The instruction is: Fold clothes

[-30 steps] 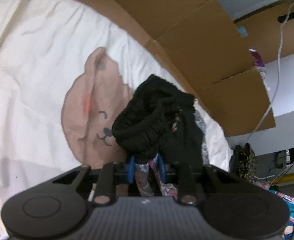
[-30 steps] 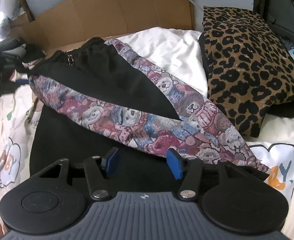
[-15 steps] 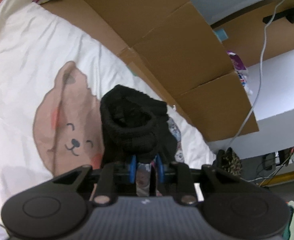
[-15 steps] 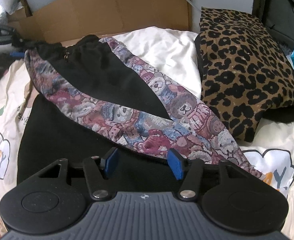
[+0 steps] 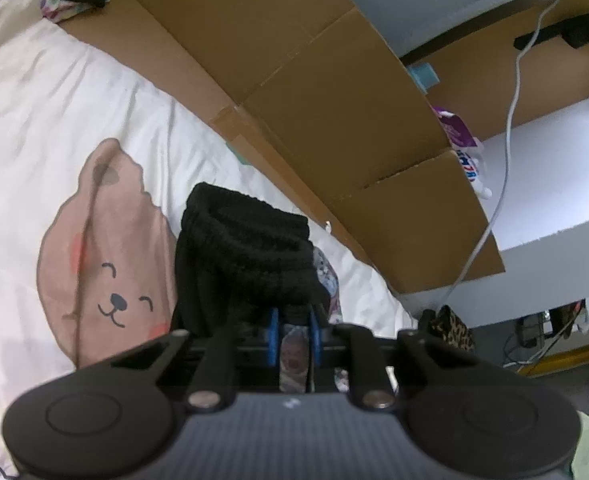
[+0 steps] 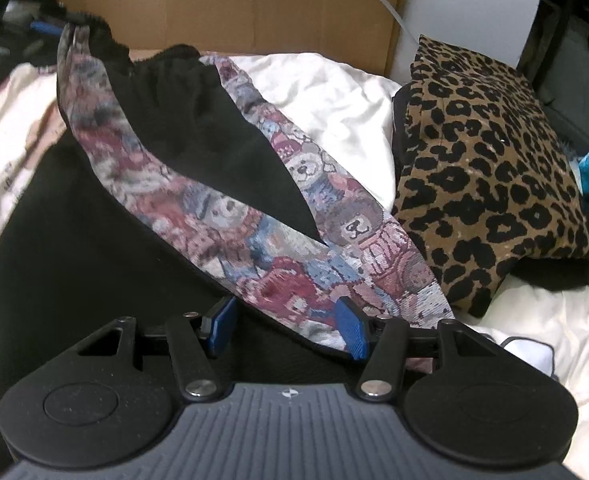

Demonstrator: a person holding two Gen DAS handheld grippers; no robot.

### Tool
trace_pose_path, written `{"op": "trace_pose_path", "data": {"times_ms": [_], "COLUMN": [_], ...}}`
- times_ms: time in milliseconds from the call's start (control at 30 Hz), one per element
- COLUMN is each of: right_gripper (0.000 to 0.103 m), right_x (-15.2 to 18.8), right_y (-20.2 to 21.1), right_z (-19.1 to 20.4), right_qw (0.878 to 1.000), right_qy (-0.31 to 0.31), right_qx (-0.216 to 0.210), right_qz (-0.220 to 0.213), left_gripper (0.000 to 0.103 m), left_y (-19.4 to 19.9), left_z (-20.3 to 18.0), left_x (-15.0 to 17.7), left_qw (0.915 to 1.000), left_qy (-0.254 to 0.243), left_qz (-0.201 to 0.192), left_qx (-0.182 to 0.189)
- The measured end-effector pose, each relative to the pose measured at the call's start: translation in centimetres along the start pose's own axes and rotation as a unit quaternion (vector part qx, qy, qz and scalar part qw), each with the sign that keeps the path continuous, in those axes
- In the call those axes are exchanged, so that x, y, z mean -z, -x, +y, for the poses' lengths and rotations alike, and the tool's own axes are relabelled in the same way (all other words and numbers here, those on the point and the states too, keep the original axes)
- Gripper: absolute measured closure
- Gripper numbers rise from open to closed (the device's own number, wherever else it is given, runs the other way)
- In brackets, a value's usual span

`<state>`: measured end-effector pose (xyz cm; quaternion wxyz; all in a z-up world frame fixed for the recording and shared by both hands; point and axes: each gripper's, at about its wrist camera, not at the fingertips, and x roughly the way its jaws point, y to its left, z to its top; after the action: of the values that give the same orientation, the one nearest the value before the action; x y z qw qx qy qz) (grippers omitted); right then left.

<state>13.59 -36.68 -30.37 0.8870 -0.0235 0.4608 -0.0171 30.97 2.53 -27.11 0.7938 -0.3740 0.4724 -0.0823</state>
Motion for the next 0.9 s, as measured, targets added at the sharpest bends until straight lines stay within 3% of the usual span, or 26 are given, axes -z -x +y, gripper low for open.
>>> {"op": "trace_pose_path", "data": {"times_ms": [67,133,233,900], "right_gripper": [0.054,0.081,0.094,0.096], "right_x": [0.0,-0.2,-0.7,-2.6], "right_y": [-0.2,-0.1,0.2,0.5], "right_z": [-0.2,-0.6,-1.5,-6.2], "right_qw": [1.000,1.000,1.000,0.994], "right_qy": [0.003,-0.002,-0.016,-0.100], "right_qx": [-0.001,-0.005,-0.014,-0.039], "right_qz": [-0.001,-0.001,-0.009,-0.038], "left_gripper": [0.087,0.088,0.088,0.089], "left_y": [0.0,-0.1,-0.3,-5.7], "left_z": [-0.3,-0.6,-1.0,-3.9], "left_x": [0.0,-0.1,-0.5,-2.6], "left_qw": [1.0000,0.9999,0.9999,0.9991], "left_qy": [-0.003,-0.005,-0.001,0.012], "left_qz": [-0.004,-0.008,-0.014,-0.032], "left_qx": [-0.003,-0.006,-0.008,-0.026]}}
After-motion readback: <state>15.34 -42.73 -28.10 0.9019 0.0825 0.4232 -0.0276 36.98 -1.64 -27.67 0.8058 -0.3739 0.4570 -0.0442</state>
